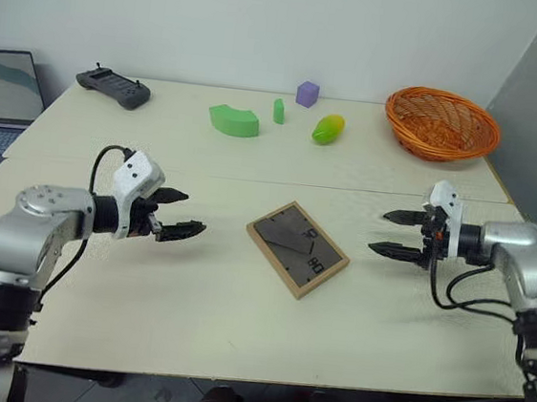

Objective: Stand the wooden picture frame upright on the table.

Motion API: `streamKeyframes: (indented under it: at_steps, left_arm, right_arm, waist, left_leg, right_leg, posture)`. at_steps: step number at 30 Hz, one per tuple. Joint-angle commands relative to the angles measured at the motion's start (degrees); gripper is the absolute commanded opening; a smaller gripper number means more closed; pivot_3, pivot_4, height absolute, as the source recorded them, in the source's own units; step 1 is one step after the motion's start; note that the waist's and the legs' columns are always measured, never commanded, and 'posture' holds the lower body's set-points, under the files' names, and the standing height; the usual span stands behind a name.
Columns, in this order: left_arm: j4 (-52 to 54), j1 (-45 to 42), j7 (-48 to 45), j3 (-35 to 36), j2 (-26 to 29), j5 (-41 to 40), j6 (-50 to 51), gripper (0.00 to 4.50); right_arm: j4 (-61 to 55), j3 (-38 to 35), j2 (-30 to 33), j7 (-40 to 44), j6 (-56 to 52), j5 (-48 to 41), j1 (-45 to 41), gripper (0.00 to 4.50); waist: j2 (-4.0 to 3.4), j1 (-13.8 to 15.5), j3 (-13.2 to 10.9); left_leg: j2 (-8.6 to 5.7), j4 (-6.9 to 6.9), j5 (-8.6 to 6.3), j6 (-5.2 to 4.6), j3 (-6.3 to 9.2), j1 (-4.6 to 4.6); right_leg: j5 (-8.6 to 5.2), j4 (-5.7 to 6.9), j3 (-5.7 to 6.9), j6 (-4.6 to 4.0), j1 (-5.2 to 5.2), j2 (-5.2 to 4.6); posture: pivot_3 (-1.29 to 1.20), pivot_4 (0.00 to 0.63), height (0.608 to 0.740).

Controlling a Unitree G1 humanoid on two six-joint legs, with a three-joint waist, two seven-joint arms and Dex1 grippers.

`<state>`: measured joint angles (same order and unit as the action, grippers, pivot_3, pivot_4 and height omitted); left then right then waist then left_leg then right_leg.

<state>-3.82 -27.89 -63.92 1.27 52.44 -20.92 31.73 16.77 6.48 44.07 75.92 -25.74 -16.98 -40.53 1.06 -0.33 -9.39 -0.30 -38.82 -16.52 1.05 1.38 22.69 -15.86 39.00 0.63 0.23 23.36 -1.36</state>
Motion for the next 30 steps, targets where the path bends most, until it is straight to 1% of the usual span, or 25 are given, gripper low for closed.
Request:
streamKeyframes:
  at_steps: [1, 3, 9, 10, 14, 15, 16, 17, 20, 21, 23, 24, 25, 28, 29, 30]
  left_arm:
    - [-2.6, -2.6, -1.3, -1.3, -0.2, 2.1, -3.3, 4.50]
    - [-3.7, -3.8, -1.2, -1.8, -1.0, 2.3, -3.0, 4.50]
    - [-6.3, -3.9, -0.8, -2.4, -2.7, 3.6, -5.1, 4.50]
    - [-6.7, -3.8, -0.8, -2.4, -3.1, 3.6, -5.0, 4.33]
    - [-6.9, -3.2, -1.1, -2.6, -4.5, 4.1, -6.8, 3.57]
    - [-7.0, -3.1, -1.1, -3.2, -5.2, 4.5, -7.5, 3.35]
    - [-7.5, -3.1, -0.8, -3.9, -5.9, 5.4, -8.6, 3.03]
    - [-8.1, -3.0, -0.5, -4.6, -6.6, 6.3, -9.9, 2.97]
    - [-9.7, -2.6, 0.5, -6.6, -9.1, 8.8, -13.3, 2.27]
    - [-10.1, -2.7, 0.8, -7.1, -10.1, 9.1, -13.6, 2.12]
    - [-11.3, -3.1, 1.6, -7.9, -12.0, 10.0, -14.6, 1.71]
    - [-11.7, -3.2, 1.6, -8.3, -12.7, 10.3, -15.1, 1.42]
    - [-12.1, -3.2, 1.4, -8.6, -13.1, 10.6, -15.6, 1.23]
    - [-13.9, -4.1, 1.8, -9.8, -15.2, 11.7, -16.6, 0.46]
    - [-14.8, -4.8, 2.1, -10.2, -16.1, 12.2, -17.0, 0.39]
    - [-15.7, -5.4, 2.1, -10.6, -16.9, 12.5, -17.4, 0.06]
  right_arm:
    - [3.0, 0.9, -1.0, 2.2, 1.2, 0.6, -3.0, 4.42]
    - [5.0, 1.0, -1.7, 1.8, 2.7, 1.4, -4.0, 4.42]
    - [9.3, 0.9, -3.9, -1.1, 7.8, 4.1, -3.9, 4.42]
    - [10.3, 1.1, -4.4, -1.8, 9.2, 4.8, -3.9, 4.47]
    - [14.4, 1.8, -5.5, -3.7, 13.9, 8.0, -4.3, 3.71]
    - [16.0, 2.2, -6.1, -4.8, 15.6, 9.3, -4.6, 3.40]
    - [17.3, 2.5, -6.7, -6.0, 17.3, 10.5, -4.8, 3.06]
    - [18.3, 2.7, -7.3, -7.0, 18.8, 11.4, -4.9, 2.93]
    - [19.5, 3.4, -8.9, -8.6, 21.2, 13.1, -4.5, 2.19]
    - [19.2, 3.7, -9.5, -9.0, 21.8, 13.5, -4.1, 2.05]
    - [17.9, 4.2, -10.3, -10.3, 22.7, 14.4, -3.1, 1.60]
    - [17.1, 4.2, -10.6, -10.5, 22.8, 14.6, -2.7, 1.28]
    - [16.2, 4.2, -10.8, -10.5, 22.5, 14.6, -2.3, 1.04]
    - [10.7, 4.7, -10.9, -9.8, 20.9, 14.1, 0.4, 0.19]
    - [8.6, 5.0, -11.0, -9.6, 20.0, 13.9, 1.5, 0.11]
    - [6.8, 5.3, -11.1, -9.5, 19.5, 13.9, 2.5, 0.00]
  waist:
    - [0.00, 0.0, 0.0]
    - [0.00, 0.0, 0.0]
    - [0.00, 0.1, 0.0]
    - [0.00, 0.1, 0.0]
    - [0.00, 0.1, 0.0]
    - [0.00, 0.1, 0.0]
    - [0.00, 0.1, 0.0]
    - [0.00, 0.1, 0.0]
    - [0.00, 0.0, 0.0]
    - [0.00, 0.0, 0.0]
    - [0.00, 0.0, 0.0]
    - [0.00, 0.0, 0.0]
    - [0.00, 0.0, 0.0]
    - [0.00, 0.1, 0.0]
    - [0.00, 0.1, 0.0]
    - [0.00, 0.2, 0.0]
  left_leg:
    - [0.00, 0.00, 0.00, 0.00, 0.00, 0.02]
    - [0.01, -0.01, 0.00, 0.00, 0.00, 0.05]
    - [0.00, -0.06, 0.01, 0.01, -0.03, 0.14]
    - [0.00, -0.07, 0.01, 0.01, -0.03, 0.14]
    - [0.00, -0.08, 0.01, 0.02, -0.03, 0.13]
    - [0.00, -0.08, 0.01, 0.02, -0.03, 0.14]
    - [0.00, -0.08, 0.01, 0.02, -0.04, 0.14]
    - [0.00, -0.08, 0.01, 0.03, -0.04, 0.13]
    - [0.00, -0.09, 0.02, 0.04, -0.05, 0.12]
    - [0.00, -0.09, 0.02, 0.04, -0.06, 0.12]
    - [0.00, -0.09, 0.02, 0.04, -0.06, 0.13]
    - [0.01, -0.10, 0.03, 0.05, -0.06, 0.14]
    - [0.00, -0.10, 0.03, 0.04, -0.06, 0.14]
    - [0.01, -0.11, 0.03, 0.05, -0.05, 0.14]
    - [0.01, -0.11, 0.03, 0.04, -0.05, 0.14]
    - [0.00, -0.11, 0.02, 0.04, -0.05, 0.15]
  right_leg:
    - [0.00, 0.00, 0.01, 0.00, 0.01, 0.00]
    - [0.00, 0.00, 0.00, 0.00, 0.03, 0.00]
    - [0.00, 0.01, -0.02, 0.00, 0.10, -0.04]
    - [0.00, 0.02, -0.02, 0.00, 0.10, -0.04]
    - [0.00, 0.04, -0.02, 0.00, 0.11, -0.04]
    - [0.00, 0.04, -0.03, 0.00, 0.11, -0.04]
    - [0.00, 0.03, -0.04, 0.00, 0.11, -0.04]
    - [0.00, 0.04, -0.04, 0.00, 0.11, -0.04]
    - [0.00, 0.06, -0.04, 0.00, 0.11, -0.04]
    - [0.00, 0.06, -0.05, 0.00, 0.11, -0.04]
    - [0.00, 0.08, -0.06, 0.00, 0.13, -0.04]
    - [0.00, 0.07, -0.05, 0.00, 0.13, -0.04]
    - [0.00, 0.07, -0.06, 0.00, 0.13, -0.04]
    - [0.00, 0.07, -0.06, 0.00, 0.13, -0.04]
    - [0.01, 0.07, -0.06, 0.00, 0.13, -0.05]
    - [0.01, 0.07, -0.05, 0.00, 0.12, -0.05]
  posture:
    - [0.00, 0.150, 0.740]
    - [0.00, 0.150, 0.740]
    - [0.00, 0.150, 0.740]
    - [0.00, 0.150, 0.740]
    - [0.00, 0.150, 0.740]
    - [0.00, 0.150, 0.740]
    - [0.00, 0.150, 0.740]
    - [0.00, 0.150, 0.740]
    - [0.00, 0.150, 0.740]
    - [0.00, 0.150, 0.740]
    - [0.00, 0.150, 0.740]
    - [0.00, 0.150, 0.740]
    - [0.00, 0.150, 0.740]
    - [0.00, 0.150, 0.740]
    - [0.00, 0.150, 0.740]
    - [0.00, 0.150, 0.740]
